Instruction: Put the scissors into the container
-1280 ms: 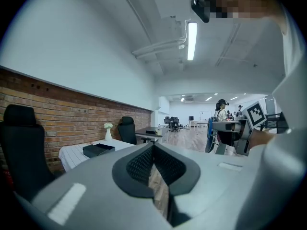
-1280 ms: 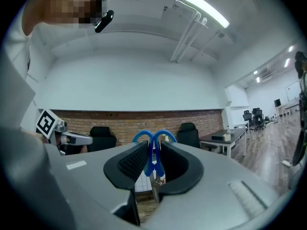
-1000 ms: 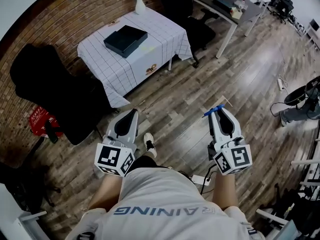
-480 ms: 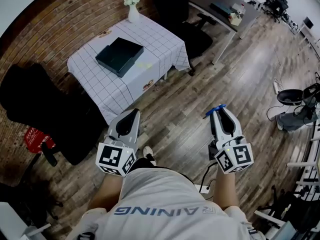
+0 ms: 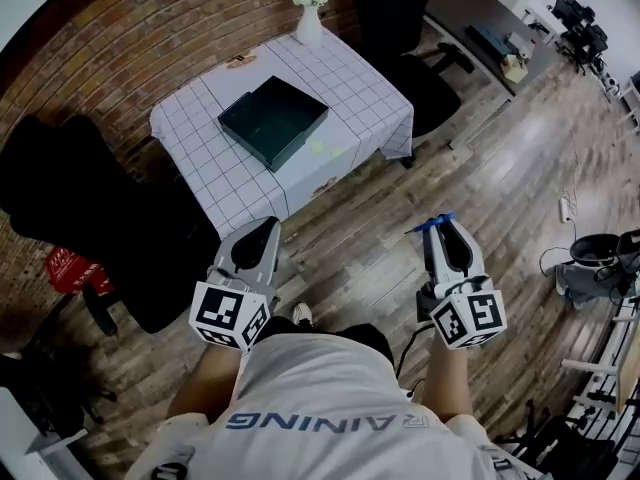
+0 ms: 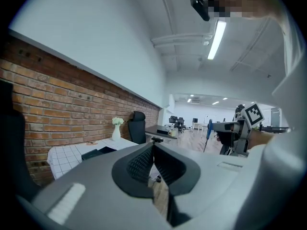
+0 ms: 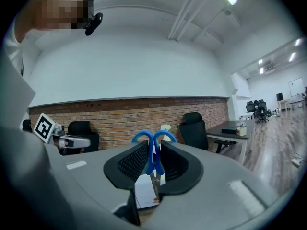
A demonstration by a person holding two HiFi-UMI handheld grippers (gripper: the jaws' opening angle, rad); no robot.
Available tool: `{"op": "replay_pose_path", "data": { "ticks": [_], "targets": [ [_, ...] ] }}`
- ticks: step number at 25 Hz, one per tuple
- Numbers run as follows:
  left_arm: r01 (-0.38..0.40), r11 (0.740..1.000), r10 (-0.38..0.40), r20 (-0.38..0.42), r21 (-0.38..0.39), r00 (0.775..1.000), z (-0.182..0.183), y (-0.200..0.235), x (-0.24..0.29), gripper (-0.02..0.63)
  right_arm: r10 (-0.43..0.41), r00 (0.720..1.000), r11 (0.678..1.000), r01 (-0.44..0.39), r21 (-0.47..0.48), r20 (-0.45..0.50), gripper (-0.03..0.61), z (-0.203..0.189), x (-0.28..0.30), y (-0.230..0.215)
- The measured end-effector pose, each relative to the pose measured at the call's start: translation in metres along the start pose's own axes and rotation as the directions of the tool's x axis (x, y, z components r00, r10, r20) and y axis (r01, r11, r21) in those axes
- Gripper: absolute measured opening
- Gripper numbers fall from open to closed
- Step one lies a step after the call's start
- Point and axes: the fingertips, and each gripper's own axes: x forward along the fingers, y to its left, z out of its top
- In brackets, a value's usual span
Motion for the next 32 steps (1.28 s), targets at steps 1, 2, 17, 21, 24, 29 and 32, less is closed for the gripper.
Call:
{"op": "replay_pose_path", "data": {
  "ticks": [1,2,17,21,24,29,32],
  "targets": [
    [-0.006,1.0,0.006,-0.005,0.001,1.0,0.0,0.009,0.004,-0.002,0.008,1.0,1.0,-0.008,0.006,-0.005,0.101,-0.002,0.011,0.002],
    [-0.012,1.0,0.012,-0.009,0.0,1.0,0.0,0.016,0.007,-0.002,0.018,1.0,1.0,-0.018,0.01,-0.012,0.101,-0.005,0.022,0.003],
    [-0.233,0.972,0.233,-0.003,-0.032,0.973,0.017,0.113,0.085,-0.002,0.247,0.968,0.969,-0.247,0.013,-0.043,0.101,0.009,0.211,-0.017],
    [-0.283,0.958,0.283,0.009,-0.04,0.959,0.038,0.128,0.124,-0.002,0.317,0.947,0.948,-0.317,0.007,-0.051,0.101,0.023,0.269,-0.035],
    [-0.332,0.942,0.333,0.018,-0.047,0.943,0.051,0.143,0.147,-0.002,0.366,0.928,0.931,-0.366,0.011,-0.067,0.101,0.02,0.316,-0.05],
    [-0.432,0.9,0.431,-0.029,-0.058,0.902,0.043,0.16,0.167,-0.002,0.459,0.877,0.889,-0.453,0.074,-0.143,0.101,-0.009,0.379,-0.056],
    [-0.495,0.866,0.492,-0.046,-0.076,0.869,0.038,0.168,0.169,-0.002,0.524,0.831,0.852,-0.513,0.109,-0.187,0.101,-0.023,0.41,-0.044]
  ]
}}
